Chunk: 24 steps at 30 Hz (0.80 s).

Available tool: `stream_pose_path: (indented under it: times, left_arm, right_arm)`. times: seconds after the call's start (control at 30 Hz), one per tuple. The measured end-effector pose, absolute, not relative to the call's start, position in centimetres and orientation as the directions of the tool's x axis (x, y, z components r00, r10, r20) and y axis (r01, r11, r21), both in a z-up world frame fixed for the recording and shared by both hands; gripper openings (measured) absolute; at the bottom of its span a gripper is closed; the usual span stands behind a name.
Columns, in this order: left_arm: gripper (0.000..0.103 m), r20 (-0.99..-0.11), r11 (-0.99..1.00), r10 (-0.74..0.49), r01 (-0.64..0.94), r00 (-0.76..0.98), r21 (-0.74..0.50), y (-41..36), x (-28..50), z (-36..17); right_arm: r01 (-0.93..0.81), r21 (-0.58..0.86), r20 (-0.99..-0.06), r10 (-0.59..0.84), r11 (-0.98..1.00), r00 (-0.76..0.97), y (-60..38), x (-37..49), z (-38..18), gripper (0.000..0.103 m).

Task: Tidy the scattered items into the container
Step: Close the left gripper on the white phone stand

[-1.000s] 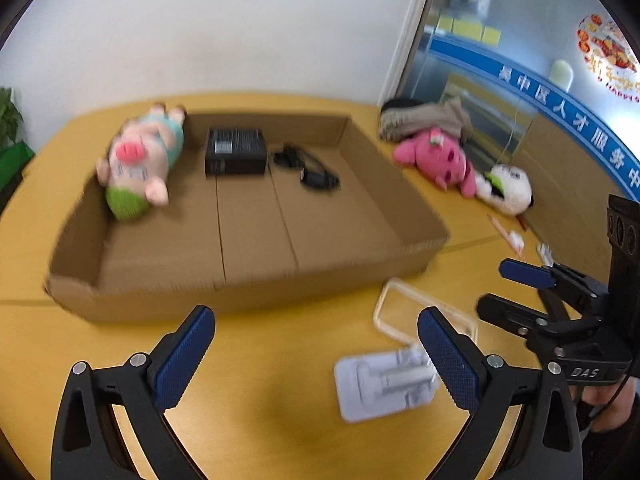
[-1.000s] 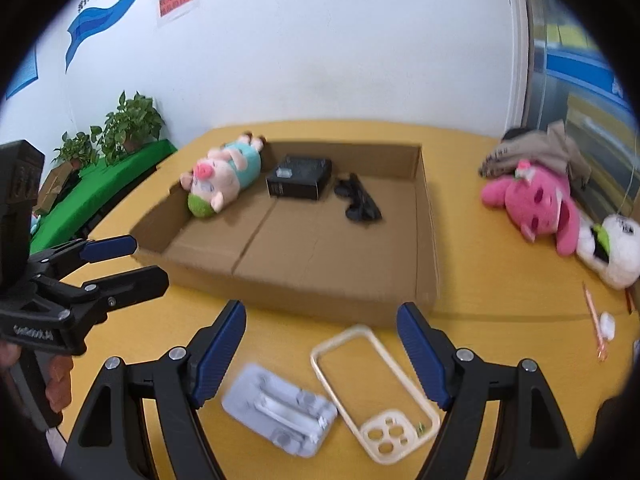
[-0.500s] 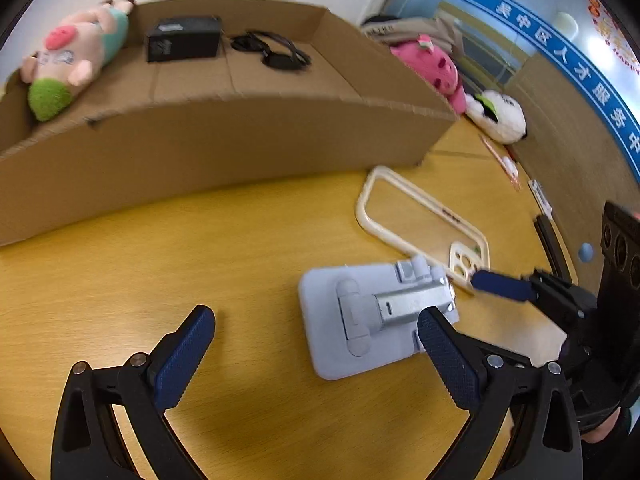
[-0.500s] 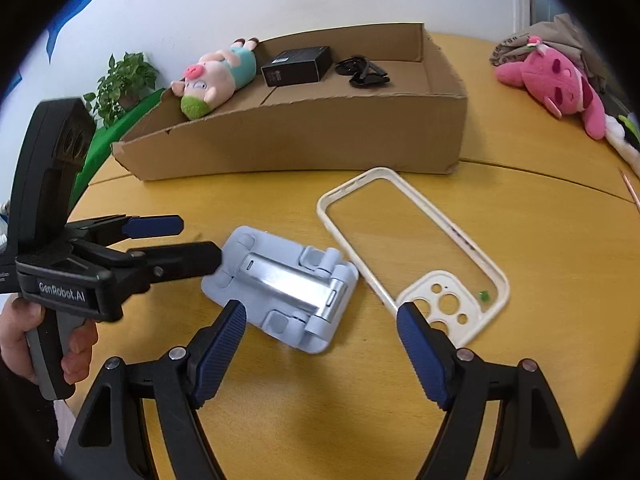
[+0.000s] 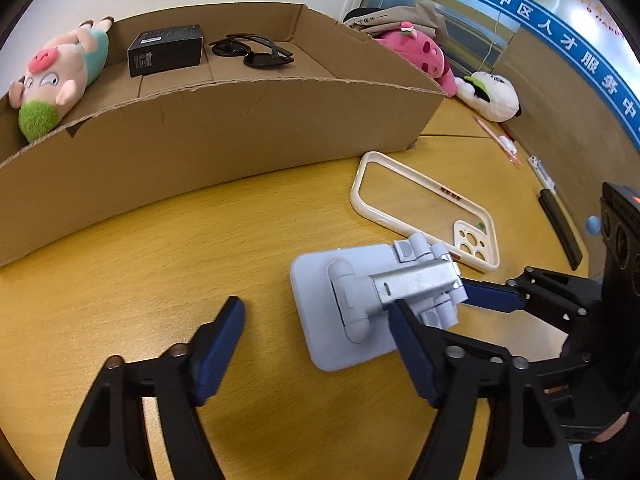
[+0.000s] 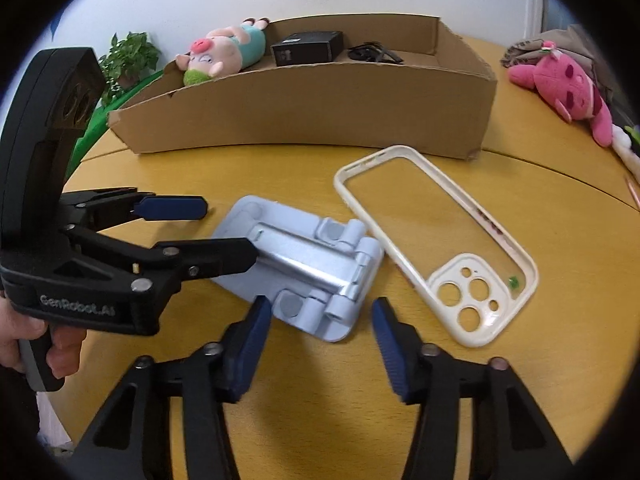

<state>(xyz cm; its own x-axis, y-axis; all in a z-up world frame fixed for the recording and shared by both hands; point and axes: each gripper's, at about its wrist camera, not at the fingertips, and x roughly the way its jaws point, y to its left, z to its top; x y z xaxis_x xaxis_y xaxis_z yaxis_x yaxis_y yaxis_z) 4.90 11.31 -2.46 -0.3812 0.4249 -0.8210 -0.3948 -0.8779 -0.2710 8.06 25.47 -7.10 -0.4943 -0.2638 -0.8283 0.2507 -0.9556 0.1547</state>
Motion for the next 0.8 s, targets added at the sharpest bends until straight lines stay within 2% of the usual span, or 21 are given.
stream_pose_path:
  times: [0.03,0.1,0.27,0.53,0.8]
  left_arm:
    - [0.065,-0.817,-0.873,0.437,-0.396,-0.377,-0.284,11.2,5.0,-2.5]
    - [0.048,-0.805,-0.853,0.477,-0.405,-0.354,-0.328,11.1,5.0,-2.6]
    - [0.038,-0.808,-0.856,0.473,-0.398,-0.351,-0.329,10.8,5.4,-2.6]
    - [0.037,-0.795,-0.856,0.49,-0.368,-0.356,-0.363,9.9,5.7,-2.2]
    - [0.037,-0.758,-0.876,0.471,-0.338,-0.45,-0.344,7.2,6.5,1.3]
  right_arm:
    - [0.245,0.155,-0.828,-0.261,-0.957,-0.496,25.4,8.0,-7.1,0.045]
    - [0.242,0.156,-0.826,-0.261,-0.957,-0.499,25.2,7.8,-7.2,0.044]
    - [0.222,0.167,-0.822,-0.26,-0.961,-0.506,25.1,7.7,-7.1,0.044]
    - [0.221,0.187,-0.81,-0.278,-0.957,-0.517,24.9,8.0,-6.7,0.044]
    - [0.269,0.183,-0.771,-0.308,-0.945,-0.557,23.4,8.1,-4.1,0.043]
